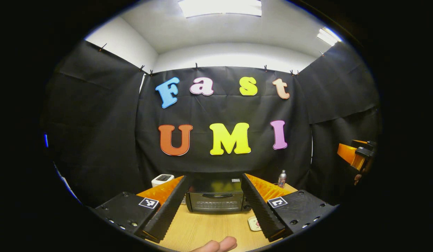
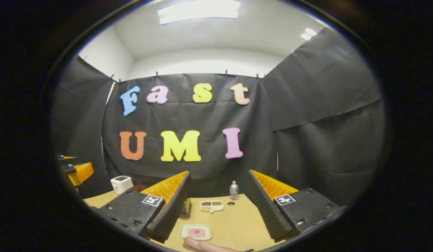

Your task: Open the electric oven with the left hand, put the food in, and close the electric oven.

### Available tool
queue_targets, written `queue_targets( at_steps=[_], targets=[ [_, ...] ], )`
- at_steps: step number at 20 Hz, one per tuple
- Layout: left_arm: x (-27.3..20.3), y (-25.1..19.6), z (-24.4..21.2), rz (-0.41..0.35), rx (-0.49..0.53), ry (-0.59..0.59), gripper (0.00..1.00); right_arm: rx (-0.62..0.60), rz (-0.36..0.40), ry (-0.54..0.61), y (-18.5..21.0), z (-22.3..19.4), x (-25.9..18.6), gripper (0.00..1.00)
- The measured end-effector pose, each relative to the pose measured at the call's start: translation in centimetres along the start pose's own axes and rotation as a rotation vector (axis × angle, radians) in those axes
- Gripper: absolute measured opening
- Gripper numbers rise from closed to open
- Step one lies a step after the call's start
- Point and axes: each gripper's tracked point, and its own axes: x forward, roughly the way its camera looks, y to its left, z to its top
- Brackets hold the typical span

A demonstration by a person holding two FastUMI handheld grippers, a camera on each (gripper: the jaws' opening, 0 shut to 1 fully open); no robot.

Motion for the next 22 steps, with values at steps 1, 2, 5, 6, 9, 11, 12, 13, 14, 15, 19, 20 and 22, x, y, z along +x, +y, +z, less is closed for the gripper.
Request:
queue_targets(
  at_steps=[1, 2, 5, 6, 9, 11, 12, 13, 14, 15, 19, 20, 22],
  targets=[
    [0.3, 0.2, -0.1, 0.009, 0.000, -0.003, 0.97, 0.001, 0.001, 0.001, -0.1, -0.1, 0.1, 0.97],
    [0.6, 0.3, -0.1, 0.016, -0.004, -0.006, 0.97, 0.004, 0.007, 0.001, 0.0, -0.2, 0.2, 1.00],
    [2.3, -1.0, 0.1, -0.031, -0.054, -0.032, 0.97, -0.003, 0.011, 0.001, -0.3, -0.4, 0.7, 1.00],
    [3.1, -1.1, 0.0, -0.039, -0.071, -0.036, 0.96, -0.010, 0.012, -0.001, -0.5, -0.5, 0.9, 0.97],
    [6.3, -0.6, -1.5, -0.026, -0.082, -0.010, 0.96, -0.022, 0.013, -0.011, -1.1, -0.6, 1.4, 0.97],
    [8.8, -0.6, -3.2, -0.026, -0.064, 0.019, 0.96, -0.031, 0.023, -0.022, -1.2, -0.7, 2.0, 0.97],
    [10.2, -0.6, -3.9, -0.022, -0.060, 0.022, 0.95, -0.037, 0.023, -0.024, -1.4, -1.0, 2.2, 0.97],
    [11.7, -0.7, -4.9, -0.027, -0.048, 0.037, 0.95, -0.042, 0.020, -0.018, -1.7, -1.4, 2.5, 1.00],
    [13.0, -0.8, -5.9, -0.029, -0.036, 0.055, 0.95, -0.045, 0.018, -0.014, -1.8, -1.8, 2.8, 1.00],
    [14.3, -0.7, -7.3, -0.025, -0.027, 0.080, 0.95, -0.048, 0.020, -0.010, -1.9, -2.0, 3.1, 0.97],
    [19.5, -1.2, -12.0, -0.048, -0.058, 0.149, 0.95, -0.047, 0.027, 0.018, -2.2, -3.8, 4.5, 1.00],
    [20.7, -1.4, -13.0, -0.056, -0.066, 0.162, 0.96, -0.043, 0.035, 0.031, -2.1, -4.3, 4.9, 0.97],
    [22.8, -1.0, -15.5, -0.057, -0.049, 0.209, 0.95, -0.038, 0.038, 0.056, -2.4, -5.4, 5.7, 0.97]
  ],
)
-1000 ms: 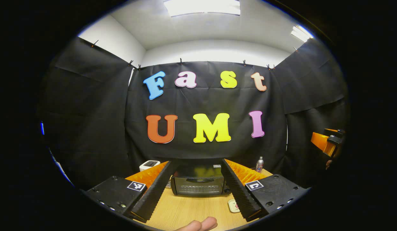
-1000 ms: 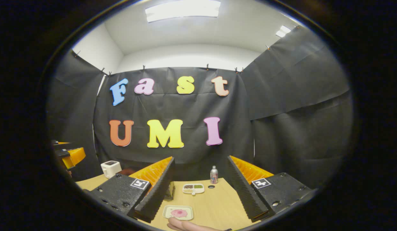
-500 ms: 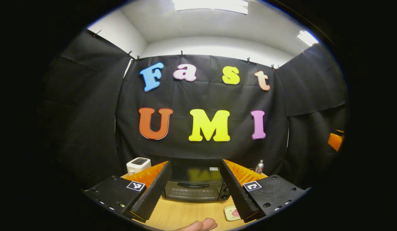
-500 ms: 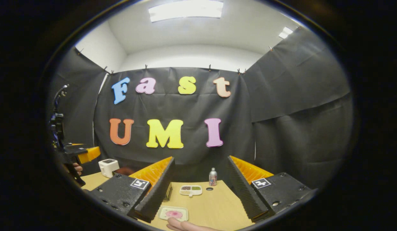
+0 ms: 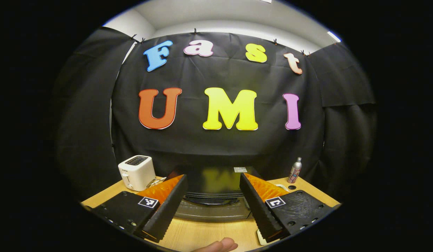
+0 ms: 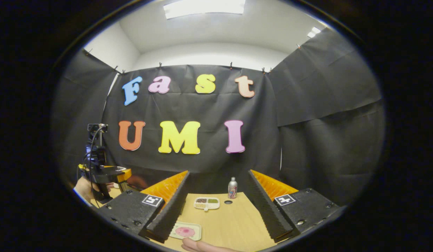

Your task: Open the electric oven with the left hand, put the food in, and close the electric oven.

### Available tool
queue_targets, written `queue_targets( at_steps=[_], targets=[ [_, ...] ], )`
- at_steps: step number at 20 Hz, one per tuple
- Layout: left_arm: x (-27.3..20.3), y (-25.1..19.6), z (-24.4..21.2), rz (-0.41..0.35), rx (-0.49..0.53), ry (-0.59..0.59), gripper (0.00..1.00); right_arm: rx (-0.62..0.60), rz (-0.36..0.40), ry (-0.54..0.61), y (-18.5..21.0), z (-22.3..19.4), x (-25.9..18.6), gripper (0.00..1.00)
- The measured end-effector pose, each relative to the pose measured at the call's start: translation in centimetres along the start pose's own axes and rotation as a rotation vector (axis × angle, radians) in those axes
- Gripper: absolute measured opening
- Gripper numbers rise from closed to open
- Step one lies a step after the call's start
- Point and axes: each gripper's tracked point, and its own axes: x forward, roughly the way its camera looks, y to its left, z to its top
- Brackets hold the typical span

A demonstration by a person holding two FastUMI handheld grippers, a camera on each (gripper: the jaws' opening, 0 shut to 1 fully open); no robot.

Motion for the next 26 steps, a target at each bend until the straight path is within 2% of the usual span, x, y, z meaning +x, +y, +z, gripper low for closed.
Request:
queue_targets(
  at_steps=[3, 5, 8, 11, 12, 13, 14, 26],
  targets=[
    [3.0, 0.1, -3.6, -0.009, 0.015, 0.098, 0.95, -0.001, -0.016, 0.014, -0.8, -0.6, 1.0, 0.97],
    [4.4, 0.6, -4.8, 0.016, 0.058, 0.133, 0.96, -0.008, -0.021, 0.023, -1.2, -1.1, 1.5, 0.97],
    [6.1, 0.4, -6.9, 0.011, 0.084, 0.183, 0.96, -0.020, -0.042, 0.024, -1.9, -1.3, 1.7, 0.97],
    [6.8, -0.1, -8.8, -0.009, 0.070, 0.243, 0.96, -0.023, -0.045, 0.025, -2.2, -1.3, 1.7, 0.97],
    [7.2, -0.5, -8.6, -0.026, 0.051, 0.221, 0.96, -0.023, -0.043, 0.026, -2.2, -1.4, 1.7, 0.97],
    [7.2, -0.8, -8.6, -0.028, 0.052, 0.235, 0.97, -0.023, -0.043, 0.028, -2.2, -1.4, 1.5, 0.97],
    [6.9, -0.7, -8.6, -0.030, 0.057, 0.248, 0.93, -0.021, -0.046, 0.026, -2.3, -1.4, 1.3, 0.97],
    [3.1, -0.8, -9.5, -0.026, 0.057, 0.251, 0.94, -0.034, -0.043, -0.002, -1.4, -0.9, -1.2, 0.97]
  ],
)
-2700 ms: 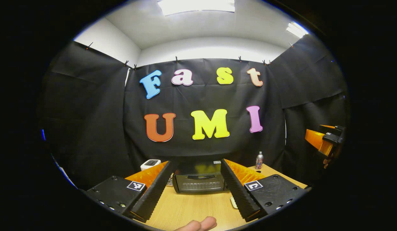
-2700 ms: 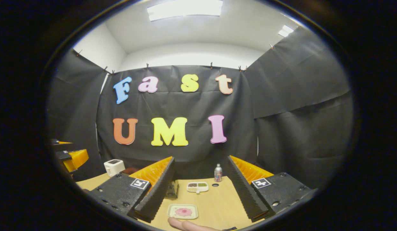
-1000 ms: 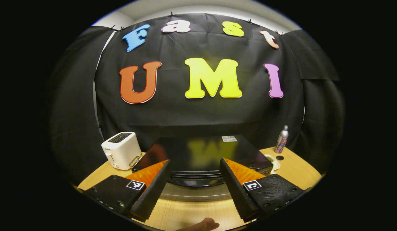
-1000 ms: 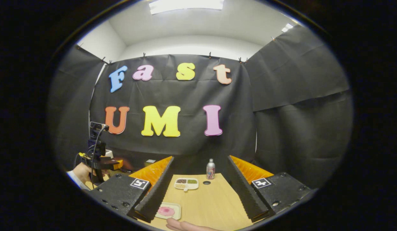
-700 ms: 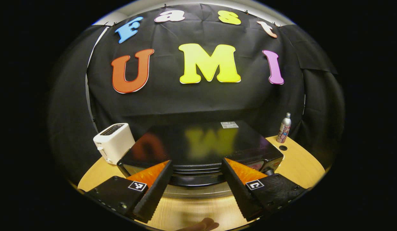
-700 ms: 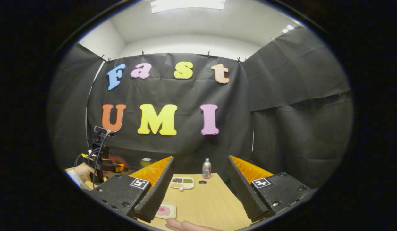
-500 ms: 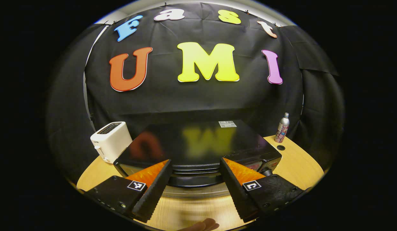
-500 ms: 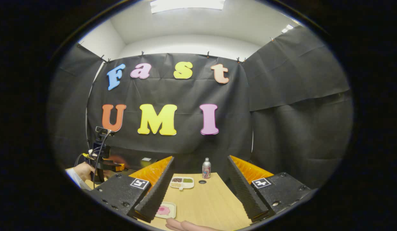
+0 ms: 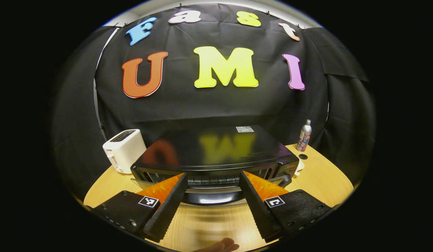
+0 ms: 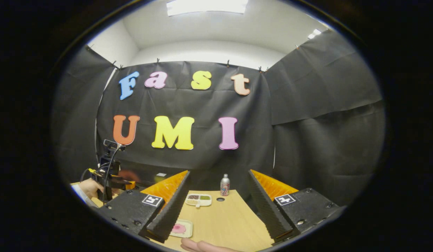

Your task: Open the electric oven with the left hand, put the food in, and close the electric oven.

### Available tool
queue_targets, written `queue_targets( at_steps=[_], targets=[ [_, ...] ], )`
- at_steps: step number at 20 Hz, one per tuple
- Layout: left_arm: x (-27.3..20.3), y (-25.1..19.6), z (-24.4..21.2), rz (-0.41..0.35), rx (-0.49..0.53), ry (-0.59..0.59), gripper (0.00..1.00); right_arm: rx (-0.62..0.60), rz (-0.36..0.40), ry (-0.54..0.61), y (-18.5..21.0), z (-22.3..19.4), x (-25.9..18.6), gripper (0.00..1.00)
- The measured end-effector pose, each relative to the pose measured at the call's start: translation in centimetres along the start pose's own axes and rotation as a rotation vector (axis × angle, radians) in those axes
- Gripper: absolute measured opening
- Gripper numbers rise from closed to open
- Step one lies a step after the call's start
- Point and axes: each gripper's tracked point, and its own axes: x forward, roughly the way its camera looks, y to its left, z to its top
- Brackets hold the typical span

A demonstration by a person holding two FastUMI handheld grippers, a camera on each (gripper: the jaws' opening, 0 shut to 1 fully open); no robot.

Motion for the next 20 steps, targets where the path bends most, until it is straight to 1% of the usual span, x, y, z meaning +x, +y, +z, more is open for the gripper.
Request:
queue_targets(
  at_steps=[4, 6, 8, 11, 15, 20],
  targets=[
    [-1.5, -0.1, -1.8, 0.003, -0.002, 0.003, 0.94, 0.005, 0.003, 0.000, 0.3, 0.1, -0.8, 0.97],
    [-1.8, 0.1, -5.1, -0.001, -0.022, 0.064, 0.94, 0.005, 0.004, -0.005, 0.4, 0.4, -1.3, 0.97],
    [-2.1, 0.6, -7.9, 0.017, -0.029, 0.105, 0.94, 0.000, 0.003, -0.008, 0.4, 0.5, -1.7, 0.97],
    [-2.7, 0.0, -11.1, -0.004, -0.030, 0.161, 0.94, -0.006, 0.007, -0.017, 0.7, 0.9, -2.2, 0.97],
    [-3.4, -0.3, -12.8, -0.003, -0.014, 0.205, 0.95, -0.011, 0.017, -0.013, 1.1, 0.7, -2.3, 0.97],
    [-4.9, -1.0, -15.4, -0.025, -0.030, 0.341, 0.95, -0.007, 0.021, -0.001, 1.3, 0.2, -2.3, 0.97]
  ],
)
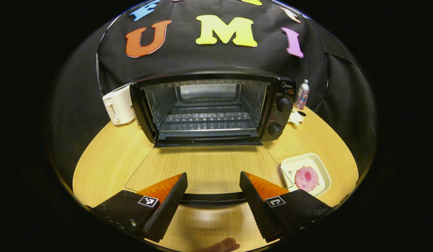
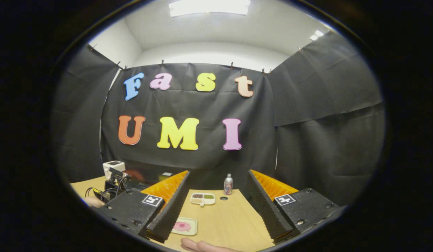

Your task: Open the electric oven with the left hand, put the food in, and close the electric oven.

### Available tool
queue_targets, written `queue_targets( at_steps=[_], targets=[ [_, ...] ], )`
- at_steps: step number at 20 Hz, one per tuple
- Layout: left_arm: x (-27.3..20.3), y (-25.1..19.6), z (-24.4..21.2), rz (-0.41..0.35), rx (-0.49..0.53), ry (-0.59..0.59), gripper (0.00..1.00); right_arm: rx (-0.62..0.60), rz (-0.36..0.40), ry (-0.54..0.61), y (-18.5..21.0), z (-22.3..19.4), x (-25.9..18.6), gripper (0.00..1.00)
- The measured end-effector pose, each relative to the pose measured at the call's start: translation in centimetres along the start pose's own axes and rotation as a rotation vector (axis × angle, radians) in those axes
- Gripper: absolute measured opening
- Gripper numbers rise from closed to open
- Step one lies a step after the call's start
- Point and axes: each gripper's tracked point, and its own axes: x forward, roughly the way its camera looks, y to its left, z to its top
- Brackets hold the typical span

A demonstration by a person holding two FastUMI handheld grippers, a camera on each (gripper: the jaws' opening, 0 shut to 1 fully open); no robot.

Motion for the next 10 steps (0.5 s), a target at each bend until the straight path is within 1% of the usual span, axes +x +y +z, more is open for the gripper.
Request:
queue_targets(
  at_steps=[3, 6, 10],
  targets=[
    [0.1, 0.1, -1.9, -0.007, -0.027, 0.050, 0.95, 0.000, 0.001, 0.007, 0.0, -0.3, 0.1, 0.97],
    [-0.2, 0.6, -2.2, 0.007, -0.006, 0.028, 0.94, -0.004, 0.007, 0.025, 0.2, -1.1, 0.2, 0.97],
    [0.0, 0.6, -2.9, -0.008, -0.010, 0.006, 0.94, -0.005, 0.018, 0.052, 0.6, -2.0, 0.5, 0.97]
  ],
)
